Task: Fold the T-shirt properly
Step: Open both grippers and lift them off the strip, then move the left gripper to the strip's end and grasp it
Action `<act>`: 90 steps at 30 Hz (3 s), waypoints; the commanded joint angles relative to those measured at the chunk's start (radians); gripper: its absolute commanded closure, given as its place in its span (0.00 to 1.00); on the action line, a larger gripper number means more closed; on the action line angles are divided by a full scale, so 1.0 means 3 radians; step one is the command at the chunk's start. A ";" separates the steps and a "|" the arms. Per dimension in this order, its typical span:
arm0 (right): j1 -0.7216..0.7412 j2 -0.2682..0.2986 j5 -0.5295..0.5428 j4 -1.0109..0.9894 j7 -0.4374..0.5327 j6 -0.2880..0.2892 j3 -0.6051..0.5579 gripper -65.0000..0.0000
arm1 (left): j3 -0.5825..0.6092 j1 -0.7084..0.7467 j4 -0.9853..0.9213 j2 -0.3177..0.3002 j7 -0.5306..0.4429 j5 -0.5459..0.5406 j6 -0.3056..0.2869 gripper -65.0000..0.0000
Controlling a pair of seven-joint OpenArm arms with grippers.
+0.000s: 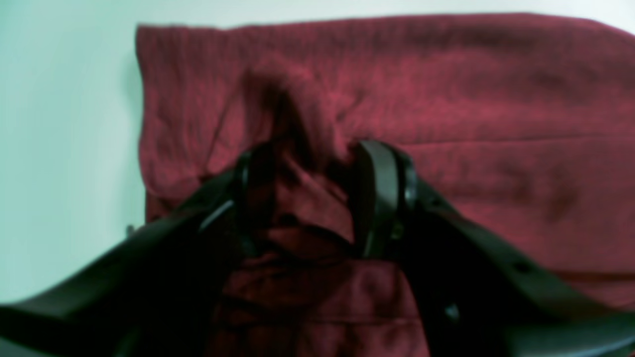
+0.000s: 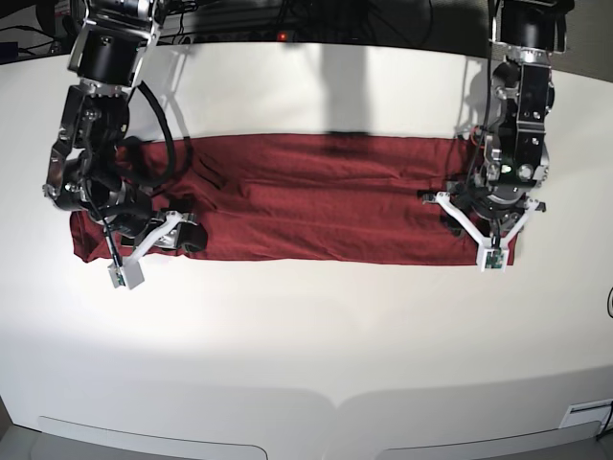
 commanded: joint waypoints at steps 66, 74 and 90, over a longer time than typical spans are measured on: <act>-0.1130 0.0036 0.0289 0.2314 -0.0361 0.0017 0.0009 0.55 | -0.1244 -0.0337 -0.0773 -0.1249 0.1152 -0.2412 -0.2226 0.30; -0.1611 0.0034 0.0464 0.2623 -0.0362 0.0017 0.0009 0.55 | -0.1244 -0.0813 -0.1741 -0.1247 0.1230 -0.2621 -0.2226 0.30; -0.1813 0.0034 0.0464 0.2906 -0.0366 0.0017 0.0009 0.55 | -0.1244 -0.0568 -0.1907 -0.0989 0.1507 -0.2644 -0.2226 0.30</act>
